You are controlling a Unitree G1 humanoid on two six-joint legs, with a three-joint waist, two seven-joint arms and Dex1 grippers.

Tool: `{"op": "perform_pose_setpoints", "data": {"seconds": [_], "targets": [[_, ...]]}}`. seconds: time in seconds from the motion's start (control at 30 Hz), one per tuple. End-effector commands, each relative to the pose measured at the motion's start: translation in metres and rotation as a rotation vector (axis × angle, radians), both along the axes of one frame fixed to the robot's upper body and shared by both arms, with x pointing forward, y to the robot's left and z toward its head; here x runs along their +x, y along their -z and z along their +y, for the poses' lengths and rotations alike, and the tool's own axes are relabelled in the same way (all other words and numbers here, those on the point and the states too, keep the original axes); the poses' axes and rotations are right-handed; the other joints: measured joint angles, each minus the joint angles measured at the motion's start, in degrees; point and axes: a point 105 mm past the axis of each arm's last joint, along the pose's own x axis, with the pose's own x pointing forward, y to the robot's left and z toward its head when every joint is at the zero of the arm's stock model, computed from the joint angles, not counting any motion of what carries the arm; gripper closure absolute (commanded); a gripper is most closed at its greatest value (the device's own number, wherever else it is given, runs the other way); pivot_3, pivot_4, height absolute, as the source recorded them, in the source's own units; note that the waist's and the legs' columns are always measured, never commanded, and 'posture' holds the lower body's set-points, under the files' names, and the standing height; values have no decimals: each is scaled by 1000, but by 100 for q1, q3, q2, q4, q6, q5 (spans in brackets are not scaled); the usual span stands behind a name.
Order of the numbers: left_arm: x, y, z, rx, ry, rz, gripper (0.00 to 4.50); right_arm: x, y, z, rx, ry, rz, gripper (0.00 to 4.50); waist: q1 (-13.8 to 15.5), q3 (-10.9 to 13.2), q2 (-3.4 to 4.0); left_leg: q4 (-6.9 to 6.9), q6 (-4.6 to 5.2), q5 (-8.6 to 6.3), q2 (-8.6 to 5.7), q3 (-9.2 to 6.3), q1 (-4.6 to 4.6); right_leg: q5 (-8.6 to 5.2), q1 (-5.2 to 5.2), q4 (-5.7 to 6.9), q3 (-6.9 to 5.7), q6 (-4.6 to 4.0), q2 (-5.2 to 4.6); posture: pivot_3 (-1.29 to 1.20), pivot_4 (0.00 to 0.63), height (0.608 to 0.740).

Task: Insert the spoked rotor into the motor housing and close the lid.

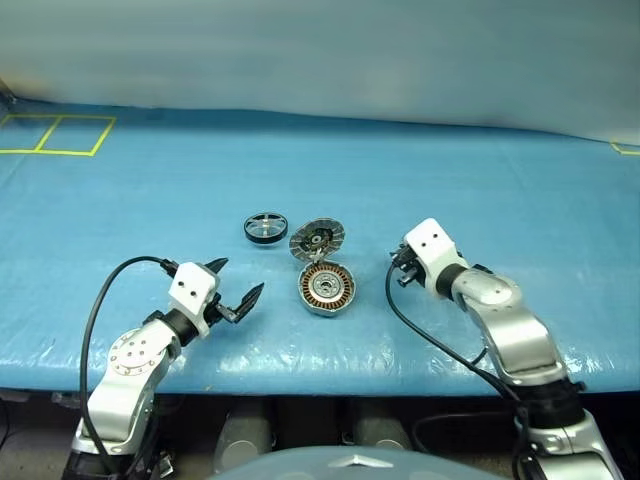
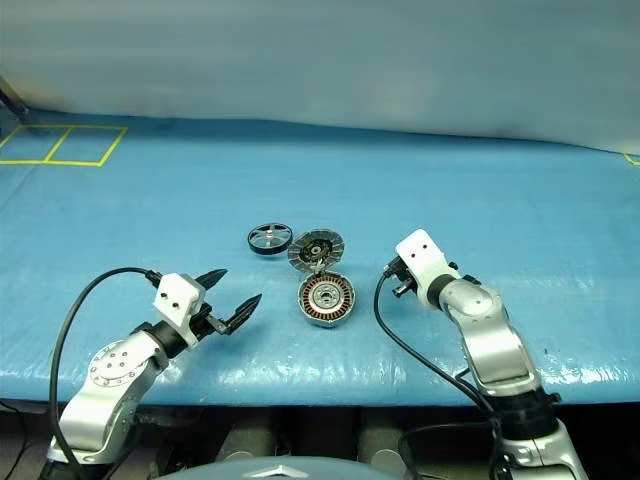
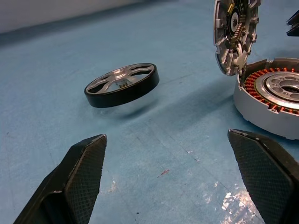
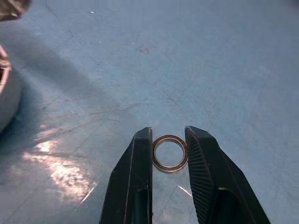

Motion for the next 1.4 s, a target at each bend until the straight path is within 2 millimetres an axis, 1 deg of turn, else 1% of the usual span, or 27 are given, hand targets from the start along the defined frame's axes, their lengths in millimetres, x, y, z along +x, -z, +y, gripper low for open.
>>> {"op": "perform_pose_setpoints", "data": {"seconds": [0.03, 0.13, 0.2, 0.37, 0.47, 0.57, 0.63, 0.77, 0.97, 1.17, 1.4], "targets": [[2, -8, -4, -2, 28, -36, 0, -23, -30, 29, 101, -161, -45, 3835, -2, 0, -1, 0, 0, 0, 0, -1, 0, -1, 0, -1, -1, -1, 0, 0, 150, 740], [3, -9, -7, 0, 43, -63, 0, -39, -33, 52, 163, -264, -17, 3835, 1, 1, -2, 1, 1, 0, 0, -2, 0, -2, 1, -2, 0, -2, 1, 0, 150, 740], [4, -9, -8, 3, 46, -75, 0, -42, -29, 64, 201, -289, -1, 3835, 3, 0, -6, 2, 1, 0, -1, -5, 0, -3, 4, -5, 0, -4, 0, 0, 150, 740], [2, -7, -15, -2, 79, -83, 0, -33, -6, 92, 238, -247, 19, 3835, 0, 0, -6, 3, 2, 0, -3, -5, -2, -3, 4, -8, 0, -5, -1, 0, 150, 740], [-4, -5, -22, -9, 127, -95, 0, -19, 1, 102, 299, -153, -10, 3835, -2, -1, -7, 2, 2, -1, -4, -4, -4, -3, 2, -8, 0, -5, -1, 0, 150, 740], [-8, -1, -26, -37, 146, -79, 0, -15, 5, 109, 316, -141, -6, 3835, -2, 0, -7, 1, 3, -1, -5, -2, -5, -2, 2, -9, 1, -4, -1, 0, 150, 740], [-11, 3, -27, -51, 155, -58, 0, -14, 6, 112, 326, -142, -4, 3835, 3, 0, -6, 2, 5, -2, -5, -2, -5, -1, 4, -12, 1, -2, -1, 0, 150, 740], [-13, 3, -28, -115, 154, -65, 0, -15, 8, 113, 320, -148, 5, 3835, -2, -1, -7, 3, 5, -2, -4, -3, -4, -1, 5, -11, -1, -2, -1, 0, 150, 740], [-15, 7, -29, -129, 149, -74, 0, -22, 10, 110, 330, -149, 35, 3835, -2, -1, -6, 3, 5, -2, -3, -3, -3, -1, 5, -11, -1, -2, 0, 0, 150, 740], [-18, 12, -32, -95, 195, -59, 0, -28, 17, 107, 324, -141, 65, 3835, -2, -1, -7, 3, 6, -3, -3, -3, -4, -2, 5, -11, -1, -3, 0, 0, 150, 740], [-22, 18, -33, -69, 222, -37, 0, -28, 21, 99, 313, -119, 76, 3835, -1, -1, -7, 3, 6, -3, -3, -4, -3, -2, 4, -11, -1, -3, -1, 0, 150, 740]]}}
